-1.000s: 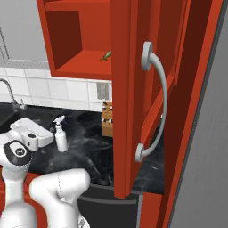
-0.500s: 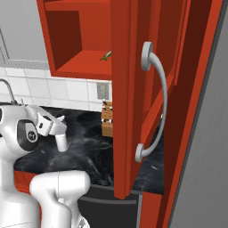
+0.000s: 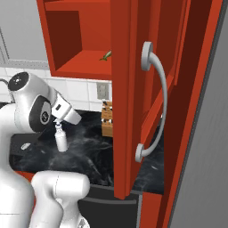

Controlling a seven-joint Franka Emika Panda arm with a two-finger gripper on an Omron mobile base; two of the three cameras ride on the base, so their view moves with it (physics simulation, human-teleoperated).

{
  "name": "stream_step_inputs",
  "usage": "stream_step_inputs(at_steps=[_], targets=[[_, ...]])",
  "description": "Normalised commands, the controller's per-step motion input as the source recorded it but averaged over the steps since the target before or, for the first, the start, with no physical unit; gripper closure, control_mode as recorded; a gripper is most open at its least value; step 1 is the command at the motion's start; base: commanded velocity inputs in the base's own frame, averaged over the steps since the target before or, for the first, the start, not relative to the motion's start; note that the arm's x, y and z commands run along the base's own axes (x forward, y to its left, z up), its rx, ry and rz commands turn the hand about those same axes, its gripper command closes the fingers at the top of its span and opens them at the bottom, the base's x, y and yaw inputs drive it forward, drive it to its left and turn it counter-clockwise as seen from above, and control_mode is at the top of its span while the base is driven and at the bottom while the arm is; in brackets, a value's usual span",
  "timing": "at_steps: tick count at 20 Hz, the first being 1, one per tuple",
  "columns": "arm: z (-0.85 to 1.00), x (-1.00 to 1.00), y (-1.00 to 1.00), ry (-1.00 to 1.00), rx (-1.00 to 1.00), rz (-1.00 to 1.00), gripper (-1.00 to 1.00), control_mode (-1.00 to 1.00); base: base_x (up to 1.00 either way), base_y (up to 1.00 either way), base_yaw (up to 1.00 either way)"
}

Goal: Pick the soap dispenser and spray from the cabinet and place them on the counter.

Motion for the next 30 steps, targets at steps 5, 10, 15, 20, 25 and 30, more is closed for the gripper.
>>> stream_step_inputs(at_steps=[5,10,15,20,25,30], targets=[[0.28,-0.30,-0.07,-0.06,0.00,0.03,-1.00,-1.00,0.00,0.00,0.00],[0.37,-0.19,0.00,-0.08,-0.01,0.02,-1.00,-1.00,0.00,0.00,0.00],[0.54,-0.10,-0.24,0.03,0.01,0.01,-1.00,-1.00,0.00,0.00,0.00],[0.49,-0.09,-0.33,0.01,0.02,0.05,-1.00,-1.00,0.00,0.00,0.00],[0.35,-0.01,-0.23,-0.06,0.00,0.10,-1.00,-1.00,0.00,0.00,0.00],[0.21,0.00,-0.15,-0.12,-0.01,0.11,-1.00,-1.00,0.00,0.00,0.00]])
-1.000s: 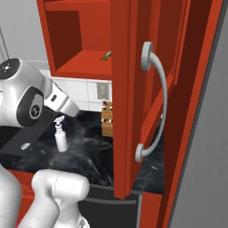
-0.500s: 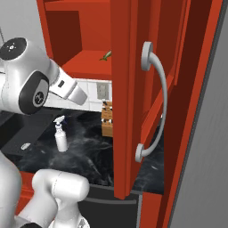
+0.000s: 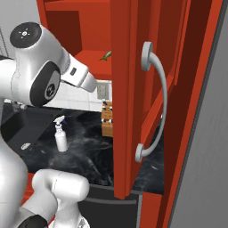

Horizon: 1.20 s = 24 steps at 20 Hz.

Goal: Pick the soap dispenser and spray from the cabinet and place them on the counter.

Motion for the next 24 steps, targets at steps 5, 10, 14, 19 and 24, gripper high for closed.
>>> stream_step_inputs(at_steps=[5,10,14,19,24], targets=[[0.04,0.00,-0.07,-0.18,-0.03,0.12,-1.00,-1.00,0.00,0.00,0.00],[0.06,0.00,0.00,-0.17,-0.07,0.09,-1.00,-1.00,0.00,0.00,0.00],[0.21,0.00,-0.08,-0.05,-0.06,0.04,-1.00,-1.00,0.00,0.00,0.00],[0.29,0.01,-0.08,0.02,-0.04,0.01,-1.00,-1.00,0.00,0.00,0.00],[0.23,0.03,-0.07,0.01,-0.05,0.01,-1.00,-1.00,0.00,0.00,0.00]])
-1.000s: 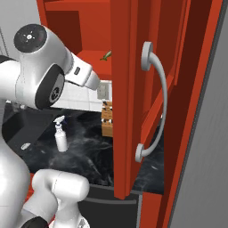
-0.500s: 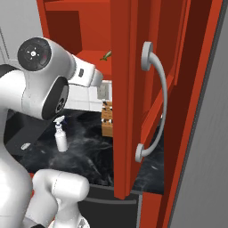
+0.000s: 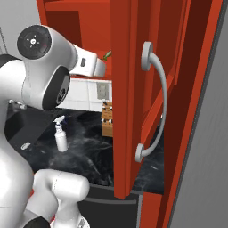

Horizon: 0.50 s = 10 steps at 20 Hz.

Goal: Pick the soap dispenser and spray from the cabinet and place them on the counter.

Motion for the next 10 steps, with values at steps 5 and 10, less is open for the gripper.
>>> stream_step_inputs(at_steps=[5,10], targets=[[0.09,0.07,0.00,0.00,-0.09,0.00,-1.00,-1.00,0.00,0.00,0.00],[0.00,0.11,0.00,-0.03,-0.10,0.00,-1.00,-1.00,0.00,0.00,0.00]])
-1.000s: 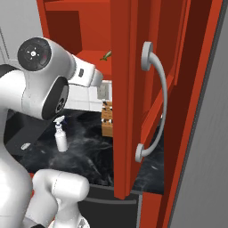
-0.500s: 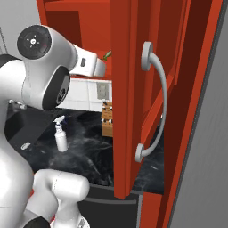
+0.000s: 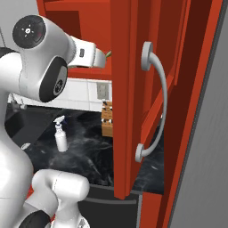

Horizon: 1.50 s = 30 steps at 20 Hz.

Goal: Pick the soap dispenser and spray from the cabinet and place them on the counter.

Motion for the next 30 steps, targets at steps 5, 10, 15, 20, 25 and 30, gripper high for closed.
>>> stream_step_inputs(at_steps=[5,10,15,20,25,30], targets=[[0.00,0.20,0.00,-0.03,-0.08,0.00,-1.00,-1.00,0.00,0.00,0.00],[0.00,0.23,0.00,0.00,-0.06,0.00,-1.00,-1.00,0.00,0.00,0.00],[0.02,0.27,0.00,0.00,-0.03,0.00,-1.00,-1.00,0.00,0.00,0.00],[0.02,0.29,-0.06,0.00,-0.01,0.00,-1.00,-1.00,0.00,0.00,0.00],[0.02,0.28,-0.13,0.00,0.00,0.00,-1.00,-1.00,0.00,0.00,0.00],[0.00,0.30,-0.15,0.00,0.00,0.00,-1.00,-1.00,0.00,0.00,0.00]])
